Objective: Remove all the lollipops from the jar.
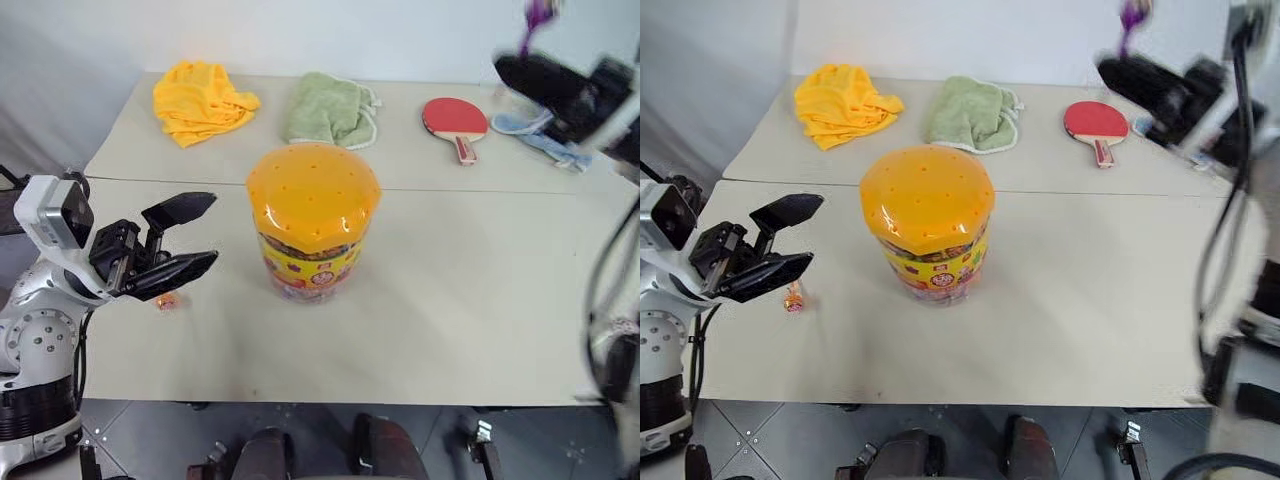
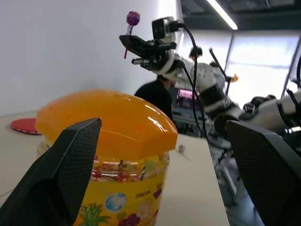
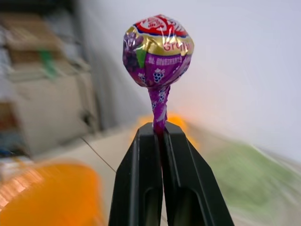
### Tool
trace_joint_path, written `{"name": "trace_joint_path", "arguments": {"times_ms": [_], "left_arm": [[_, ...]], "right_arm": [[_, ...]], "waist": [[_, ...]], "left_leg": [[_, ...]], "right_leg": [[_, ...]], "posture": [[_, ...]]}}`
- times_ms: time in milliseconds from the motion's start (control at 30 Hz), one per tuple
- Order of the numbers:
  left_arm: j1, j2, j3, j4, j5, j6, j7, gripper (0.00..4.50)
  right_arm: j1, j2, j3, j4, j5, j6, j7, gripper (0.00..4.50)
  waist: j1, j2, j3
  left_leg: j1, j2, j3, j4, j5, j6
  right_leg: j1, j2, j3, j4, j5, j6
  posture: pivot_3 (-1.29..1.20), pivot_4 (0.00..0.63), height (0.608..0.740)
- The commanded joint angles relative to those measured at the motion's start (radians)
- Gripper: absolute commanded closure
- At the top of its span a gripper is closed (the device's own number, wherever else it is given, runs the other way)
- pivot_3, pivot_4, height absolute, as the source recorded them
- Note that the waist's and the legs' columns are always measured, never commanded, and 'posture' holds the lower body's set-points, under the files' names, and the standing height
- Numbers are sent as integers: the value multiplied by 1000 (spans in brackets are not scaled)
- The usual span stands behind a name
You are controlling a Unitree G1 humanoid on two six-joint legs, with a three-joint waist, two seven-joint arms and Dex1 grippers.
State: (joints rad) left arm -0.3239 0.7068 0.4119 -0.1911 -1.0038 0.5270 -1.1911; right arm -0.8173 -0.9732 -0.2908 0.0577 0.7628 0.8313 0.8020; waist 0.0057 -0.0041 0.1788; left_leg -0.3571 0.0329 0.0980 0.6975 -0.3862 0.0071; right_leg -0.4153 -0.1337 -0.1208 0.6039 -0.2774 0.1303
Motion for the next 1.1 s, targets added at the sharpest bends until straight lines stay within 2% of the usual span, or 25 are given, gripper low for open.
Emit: {"name": "trace_joint_path", "arguments": {"times_ms": [33, 133, 267, 433, 533, 667, 800, 900, 967, 1000, 1100], "left_arm": [[1, 46, -21, -3, 81, -68, -64, 0], [39, 81, -72, 15, 172, -137, -147, 0], [43, 74, -88, 27, 168, -133, -164, 0], [33, 75, -99, 38, 176, -138, -180, 0], [27, 73, -92, 37, 170, -136, -180, 0], [20, 76, -78, 39, 162, -126, -170, 0], [54, 102, -83, 90, 218, -132, -171, 0], [81, 118, -97, 157, 321, -190, -127, 0], [94, 130, -112, 191, 391, -218, -94, 0], [101, 128, -119, 200, 425, -238, -71, 0], [157, 91, -111, 193, 483, -311, -8, 0]], "right_arm": [[201, -160, 25, -37, -145, -13, 50, 4476], [462, -180, -44, -90, -227, -21, -5, 4476], [684, -168, -41, -129, -339, -78, -45, 4476], [793, -121, -15, -102, -390, -123, -39, 4476], [786, -97, -46, -77, -387, -128, -40, 3807], [802, -94, -102, -62, -387, -184, -2, 2528], [884, 4, -256, -144, -269, -424, 201, 1179], [889, 62, -289, -233, -165, -552, 363, 110], [879, 73, -258, -298, -133, -579, 418, 23], [850, 99, -218, -341, -103, -562, 398, 23], [811, 166, -51, -383, -164, -637, 415, 23]], "waist": [[-2, 0, 0], [-11, 0, 0], [-10, 2, 1], [-7, 2, 1], [-7, 2, 1], [-4, 2, 1], [-1, 2, 1], [-3, 2, 1], [-8, 2, 1], [-9, 2, 1], [-10, 0, 0]], "left_leg": [[0, 0, 1, 0, 0, 0], [1, 1, 7, -1, 0, 0], [3, 2, 13, 1, 1, 0], [5, 2, 15, 3, 2, 1], [4, 2, 14, 2, 2, 0], [4, 2, 14, 2, 2, 0], [4, 2, 12, 1, 2, 0], [4, 2, 12, 1, 1, 0], [5, 2, 13, 1, 1, 0], [5, 2, 13, 1, 1, 0], [6, 4, 13, 1, 1, 0]], "right_leg": [[0, 0, 0, -1, 0, 0], [0, 0, 0, -3, 0, 0], [0, 0, 4, -3, 0, 0], [1, 0, 8, -3, 0, 0], [0, 0, 7, -3, 0, 0], [0, 0, 7, -3, 0, 0], [0, 1, 6, -3, 0, 0], [1, 2, 6, -4, 0, 0], [1, 2, 7, -4, 0, 0], [1, 2, 7, -3, 0, 0], [1, 2, 7, -2, 0, -1]], "posture": [[0, 150, 740], [0, 150, 740], [0, 150, 740], [0, 150, 740], [0, 150, 740], [0, 150, 740], [0, 150, 740], [0, 150, 740], [0, 150, 740], [0, 150, 740], [0, 150, 740]]}}
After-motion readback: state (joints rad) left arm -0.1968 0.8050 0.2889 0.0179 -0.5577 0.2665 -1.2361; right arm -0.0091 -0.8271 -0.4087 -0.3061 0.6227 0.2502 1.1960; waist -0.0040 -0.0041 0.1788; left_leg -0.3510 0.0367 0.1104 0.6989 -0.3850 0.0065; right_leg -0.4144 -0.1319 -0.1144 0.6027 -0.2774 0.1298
